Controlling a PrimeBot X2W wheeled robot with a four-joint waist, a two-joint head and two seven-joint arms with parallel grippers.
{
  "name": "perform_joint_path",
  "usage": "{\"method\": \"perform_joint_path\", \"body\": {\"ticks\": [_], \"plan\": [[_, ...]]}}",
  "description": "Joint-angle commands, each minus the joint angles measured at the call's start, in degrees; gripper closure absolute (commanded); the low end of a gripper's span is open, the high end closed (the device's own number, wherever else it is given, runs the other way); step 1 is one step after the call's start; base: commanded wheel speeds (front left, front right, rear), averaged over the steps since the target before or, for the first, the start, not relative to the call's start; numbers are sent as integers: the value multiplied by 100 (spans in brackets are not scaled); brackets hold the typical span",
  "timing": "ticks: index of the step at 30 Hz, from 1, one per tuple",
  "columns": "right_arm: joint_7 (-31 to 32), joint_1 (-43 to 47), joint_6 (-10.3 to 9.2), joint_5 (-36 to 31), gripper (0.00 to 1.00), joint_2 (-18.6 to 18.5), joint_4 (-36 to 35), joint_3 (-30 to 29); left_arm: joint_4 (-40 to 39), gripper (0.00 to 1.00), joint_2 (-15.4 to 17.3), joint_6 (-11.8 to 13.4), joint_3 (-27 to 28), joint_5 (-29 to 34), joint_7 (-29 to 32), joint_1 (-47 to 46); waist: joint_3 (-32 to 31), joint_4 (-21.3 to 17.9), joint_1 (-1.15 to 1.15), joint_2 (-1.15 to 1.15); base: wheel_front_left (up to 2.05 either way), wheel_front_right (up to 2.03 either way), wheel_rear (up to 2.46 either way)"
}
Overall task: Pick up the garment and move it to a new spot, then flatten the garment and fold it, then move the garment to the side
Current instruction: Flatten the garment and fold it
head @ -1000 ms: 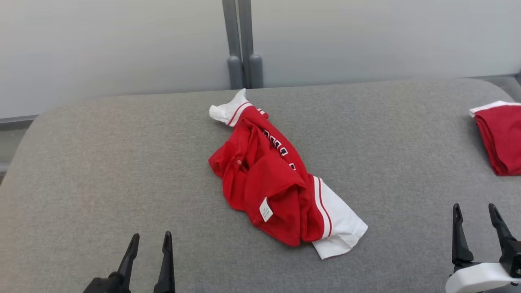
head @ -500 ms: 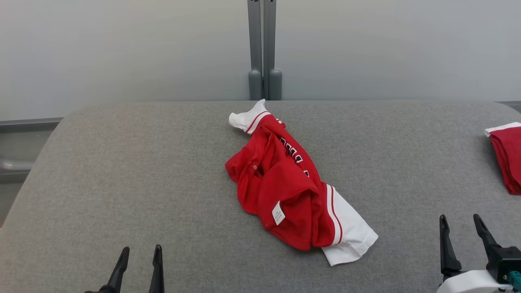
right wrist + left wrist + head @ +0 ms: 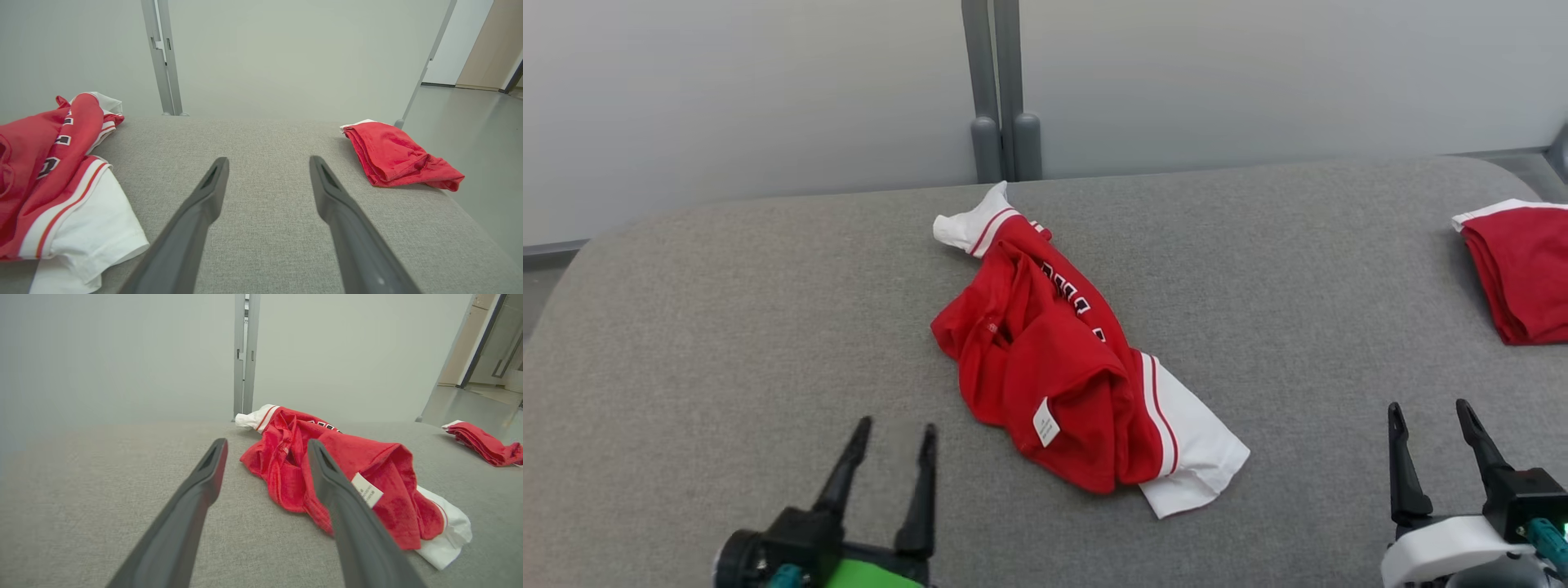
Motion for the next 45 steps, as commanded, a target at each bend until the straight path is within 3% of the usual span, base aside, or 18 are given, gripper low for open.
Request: {"method": "perform_joint_path", "body": {"ticks": [1,9,22,23,25,26,31,35,39,45], "plan": [[-15,-117,-8,-58,0,-12,-38,52,226,0,-4,-20,-285,72,1,-224,211,-256,0,0,0,0,0],[-15,-309,-8,56,0,-9,-16,206,1235,0,14,-22,-1443,-333,0,-1160,490,-781,0,0,0,0,0],[-15,-438,-8,116,0,-9,-21,179,2853,0,139,-7,-1104,-544,1,-2081,670,-1189,0,0,0,0,0],[-15,-433,-8,130,0,-10,-11,180,2959,11,145,-11,-1107,-582,0,-2115,672,-1207,0,0,0,0,0],[-15,-433,-8,144,0,-10,6,191,3106,65,138,-16,-1077,-683,0,-2204,679,-1240,0,0,0,0,0],[-15,-437,-8,148,0,-10,11,192,3184,100,144,-18,-1091,-709,0,-2242,681,-1248,0,0,0,0,0],[-15,-348,-8,206,0,-12,14,100,3209,100,313,-19,-990,-847,0,-2374,608,-1187,0,0,0,0,0],[-15,-188,-8,221,0,-12,35,-30,2768,100,557,195,-821,-680,0,-2187,474,-947,0,0,0,0,0],[-15,-44,-8,223,0,-8,70,-92,2085,100,972,581,-836,-347,193,-1839,326,-571,0,0,0,0,0],[-15,60,-8,328,0,-9,97,-109,843,100,1561,1252,-878,108,984,-887,172,24,0,0,0,0,0]]}}
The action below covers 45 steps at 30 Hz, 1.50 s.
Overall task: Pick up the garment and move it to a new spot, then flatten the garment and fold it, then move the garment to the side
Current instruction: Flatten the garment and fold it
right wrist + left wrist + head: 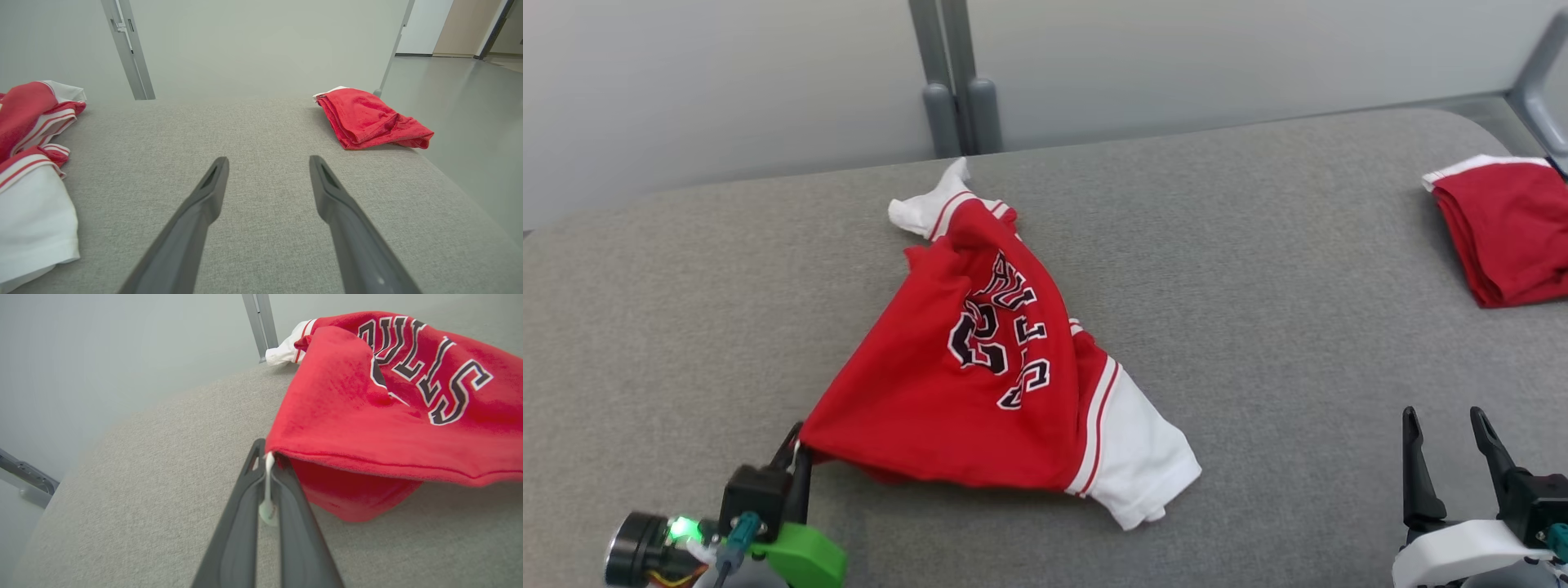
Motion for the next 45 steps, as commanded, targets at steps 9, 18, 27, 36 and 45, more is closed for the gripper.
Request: {"method": "perform_joint_path", "body": {"ticks": [9,18,27,36,45], "plan": [[-14,105,-8,28,0,-11,80,9,-476,60,-95,719,-153,90,523,1570,-269,926,0,0,0,0,0],[-15,48,-8,-39,0,-12,88,104,-773,0,-387,521,-293,-335,1011,1560,-301,901,0,0,0,0,0],[-14,-93,-8,-115,0,-13,44,243,-1702,0,-541,-21,-719,-324,1230,606,-222,289,0,0,0,0,0],[-14,-309,-8,-111,0,-10,-8,389,-528,0,-1125,-485,-1171,-478,1345,-477,41,-774,0,0,0,0,0],[-14,-483,-8,70,0,-7,-27,441,1343,0,-1290,-703,-1321,-355,1412,-1605,630,-1434,0,0,0,0,0]]}}
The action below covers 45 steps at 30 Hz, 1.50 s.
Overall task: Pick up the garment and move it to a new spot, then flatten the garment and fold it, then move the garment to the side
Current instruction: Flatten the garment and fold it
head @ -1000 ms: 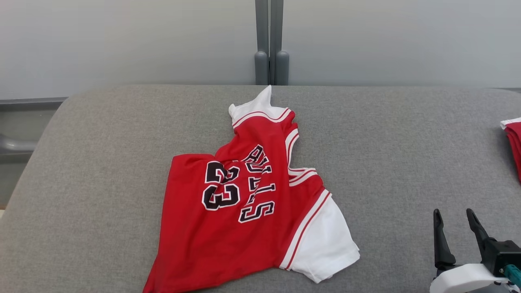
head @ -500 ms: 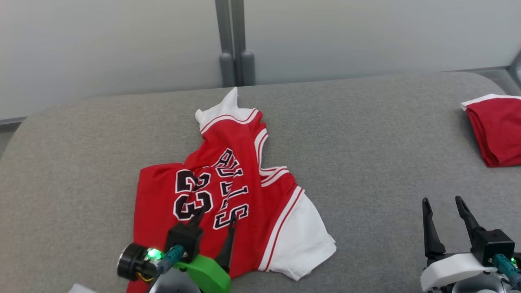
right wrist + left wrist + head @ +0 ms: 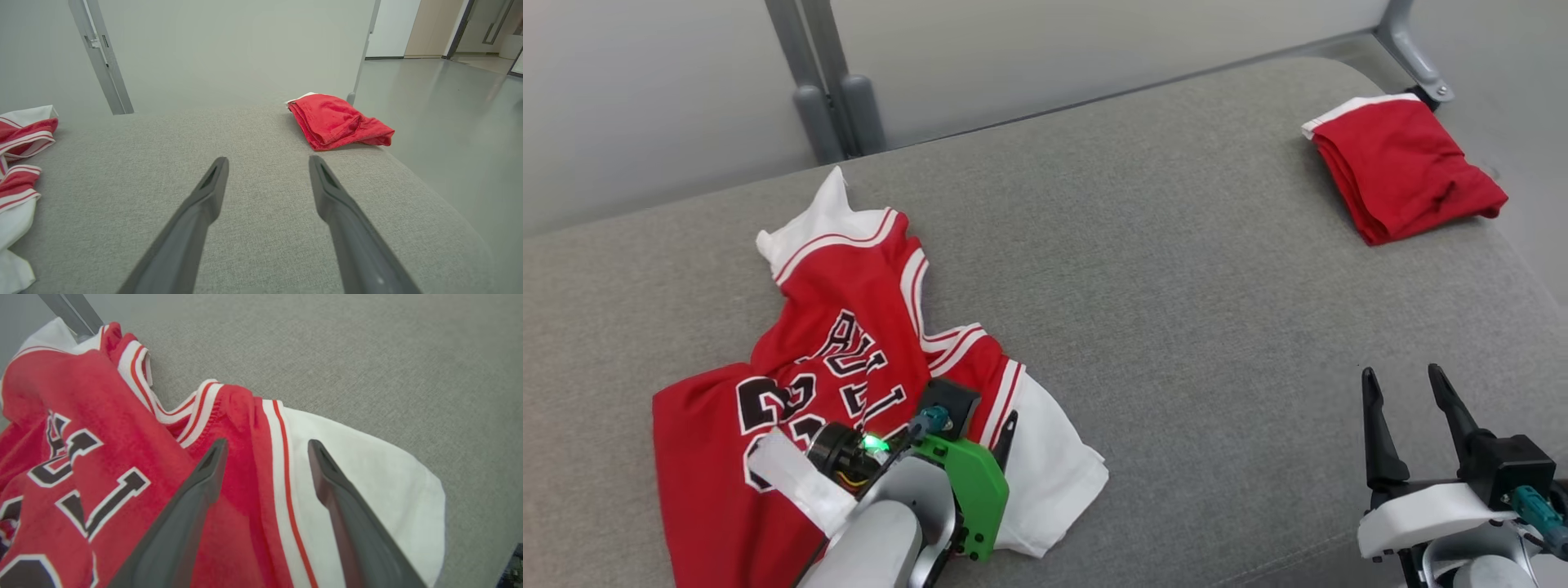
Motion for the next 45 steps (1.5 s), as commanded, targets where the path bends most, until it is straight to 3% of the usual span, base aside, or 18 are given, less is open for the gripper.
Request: {"method": "perform_joint_path", "body": {"ticks": [1,4,7,8,9,14,21,28,31,37,40,45], "plan": [[-14,-95,-8,41,0,-4,-7,-8,202,0,5,-68,-13,-17,34,-195,454,-470,0,0,0,0,0],[-14,-130,-9,83,0,-4,-4,-28,623,0,-47,-161,-15,-153,107,-381,517,-551,0,0,0,0,0],[-15,-164,-9,111,0,-4,26,21,1095,0,-15,-87,-28,-92,141,-575,558,-629,0,0,0,0,0],[-15,-185,-9,125,0,-3,37,54,1234,91,12,-46,-20,-64,127,-611,566,-660,0,0,0,0,0],[-14,-211,-9,158,0,-4,49,95,1387,100,50,-32,-44,-25,176,-646,572,-698,0,0,0,0,0],[-15,-237,-9,240,0,-2,39,116,1360,100,-40,-77,42,-153,-259,-992,632,-796,0,0,0,0,0],[-15,-400,-9,422,0,-4,27,212,1043,100,-53,73,88,48,-936,-1770,955,-1195,0,0,0,0,0],[-15,-413,-9,672,0,-2,59,169,1008,100,-129,-241,-80,54,-1379,-2479,1422,-1675,0,0,0,0,0],[-15,-316,-9,767,0,1,30,34,1042,100,-173,-365,-186,-99,-1564,-2635,1539,-1699,0,0,0,0,0],[-15,-171,-9,785,0,-3,2,-232,728,100,-243,-543,-379,-1049,-1791,-2484,1499,-1697,0,0,0,0,0],[-15,-178,-9,755,0,-2,28,-281,107,100,-258,-560,-887,-1863,-1606,-2302,1449,-1684,0,0,0,0,0],[-15,-259,-9,718,0,-3,26,-162,-925,100,434,-543,-1713,-3088,-1194,-2237,1456,-1650,0,0,0,0,0]]}}
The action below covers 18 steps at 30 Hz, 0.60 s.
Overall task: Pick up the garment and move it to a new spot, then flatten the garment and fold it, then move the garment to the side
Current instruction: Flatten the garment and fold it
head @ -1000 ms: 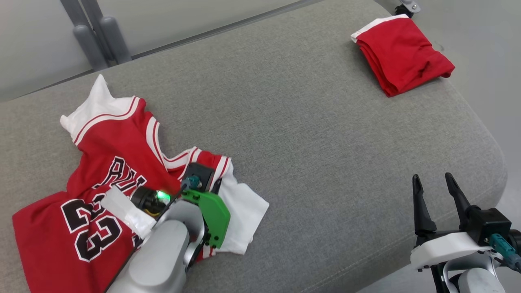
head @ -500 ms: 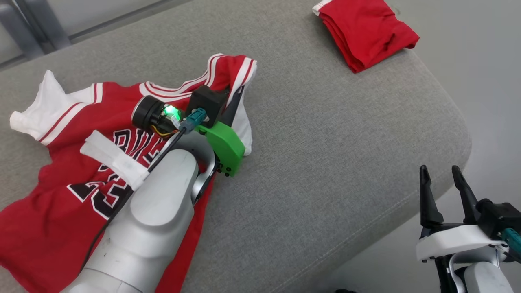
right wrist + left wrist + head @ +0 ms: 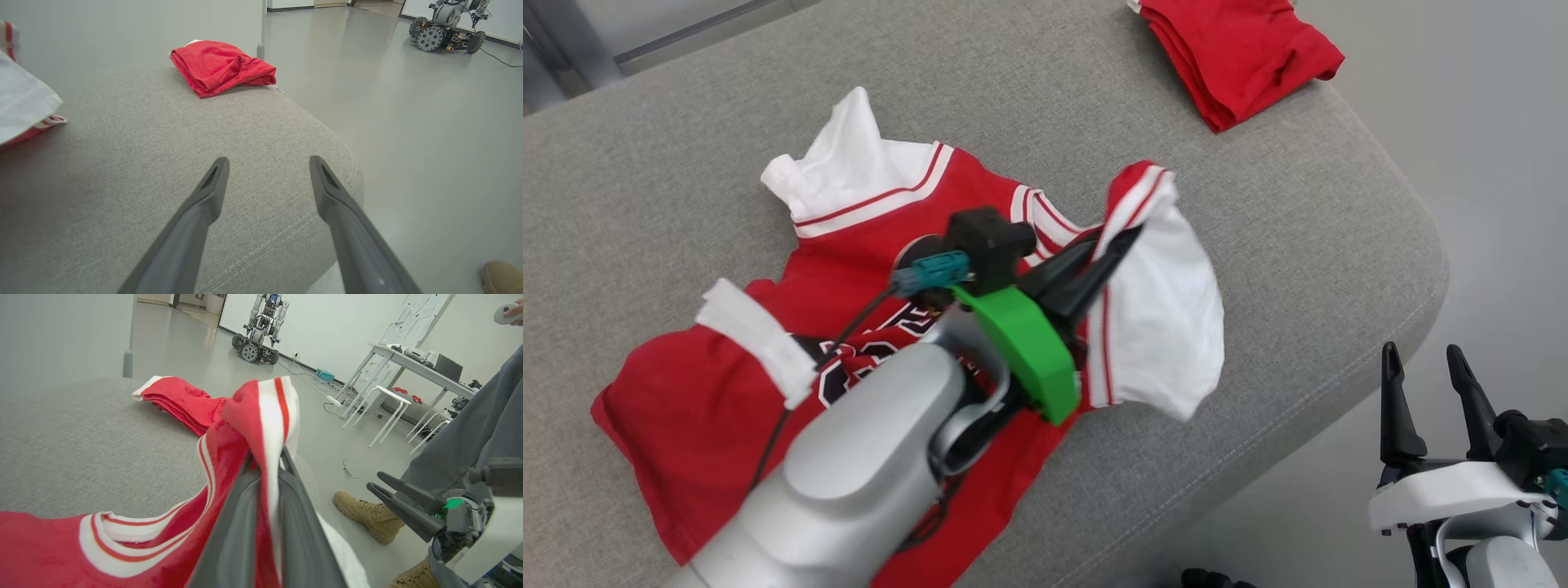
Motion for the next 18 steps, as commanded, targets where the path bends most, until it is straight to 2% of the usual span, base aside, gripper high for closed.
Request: {"method": "perform_joint_path", "body": {"ticks": [1,5,11,12,14,15,16,18], "plan": [[-15,-61,-9,-22,0,-9,-10,15,10,100,245,13,-41,-57,-11,-38,21,10,0,0,0,0,0],[-15,-96,-9,12,0,-6,-38,101,500,100,355,8,-259,117,-193,-184,104,16,0,0,0,0,0],[-15,-103,-9,39,0,-5,-49,108,1691,100,71,12,-668,457,-614,-452,214,19,0,0,0,0,0],[-15,-104,-9,35,0,-6,-50,100,1931,94,17,55,-696,536,-745,-503,219,20,0,0,0,0,0],[-15,-104,-9,28,0,-6,-49,92,2345,63,-45,176,-725,730,-938,-615,220,24,0,0,0,0,0],[-15,-103,-9,22,0,-5,-49,91,2507,57,-56,244,-725,829,-1011,-676,218,26,0,0,0,0,0],[-15,-111,-9,18,0,-4,-43,102,2681,29,-80,298,-720,884,-1076,-725,217,31,0,0,0,0,0],[-15,-137,-9,6,0,-4,-17,155,2994,0,-90,417,-746,1066,-1149,-799,208,42,0,0,0,0,0]]}}
